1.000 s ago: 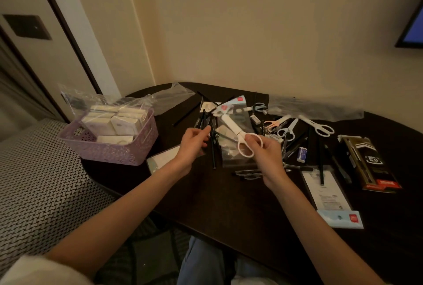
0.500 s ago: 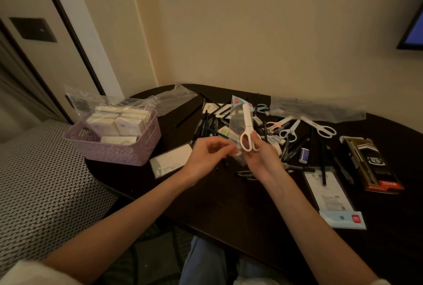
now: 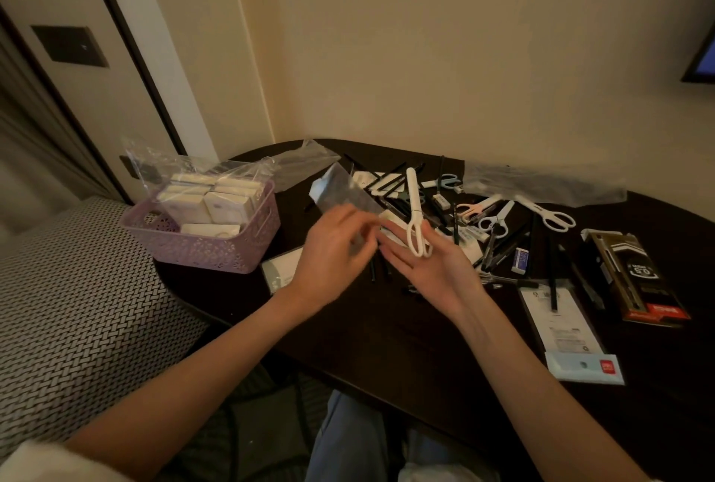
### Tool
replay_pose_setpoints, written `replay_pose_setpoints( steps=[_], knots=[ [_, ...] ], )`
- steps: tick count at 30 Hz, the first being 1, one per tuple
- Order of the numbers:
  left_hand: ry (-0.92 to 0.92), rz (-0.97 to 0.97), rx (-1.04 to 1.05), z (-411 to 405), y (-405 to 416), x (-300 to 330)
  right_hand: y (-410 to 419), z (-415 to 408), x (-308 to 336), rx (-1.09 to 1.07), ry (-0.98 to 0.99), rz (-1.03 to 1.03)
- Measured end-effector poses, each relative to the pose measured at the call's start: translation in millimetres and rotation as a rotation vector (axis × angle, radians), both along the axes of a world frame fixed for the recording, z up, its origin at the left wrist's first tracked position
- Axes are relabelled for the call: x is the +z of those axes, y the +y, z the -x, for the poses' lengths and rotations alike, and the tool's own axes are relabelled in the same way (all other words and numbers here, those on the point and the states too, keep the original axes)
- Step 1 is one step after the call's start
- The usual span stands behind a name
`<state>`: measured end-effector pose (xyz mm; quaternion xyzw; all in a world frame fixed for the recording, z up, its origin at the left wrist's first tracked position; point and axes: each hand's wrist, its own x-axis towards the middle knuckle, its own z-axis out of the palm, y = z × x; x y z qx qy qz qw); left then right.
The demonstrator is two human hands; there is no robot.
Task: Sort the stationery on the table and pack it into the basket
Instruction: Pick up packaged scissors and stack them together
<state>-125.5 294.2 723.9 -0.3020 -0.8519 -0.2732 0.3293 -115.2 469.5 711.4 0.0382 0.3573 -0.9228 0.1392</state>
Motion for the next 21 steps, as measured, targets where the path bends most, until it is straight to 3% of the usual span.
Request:
replay_pose_setpoints(
  steps=[4, 9, 13, 21],
  knots=[
    [-0.122, 0.148, -0.056, 1, 3, -16, 1, -2, -2, 0.056, 0.004, 0.006],
    [-0.446, 0.075, -0.231, 7, 2, -14, 6, 0, -8, 0.063, -0.008, -0.005],
    [-0.434, 0.199, -0.259, 16, -1, -21, 8, 0, -9, 0.063, -0.014, -0.015],
    [-0.392, 0.094, -0.116, 9, 7, -41, 5, -2, -16, 0.060, -0.054, -0.005]
  ],
)
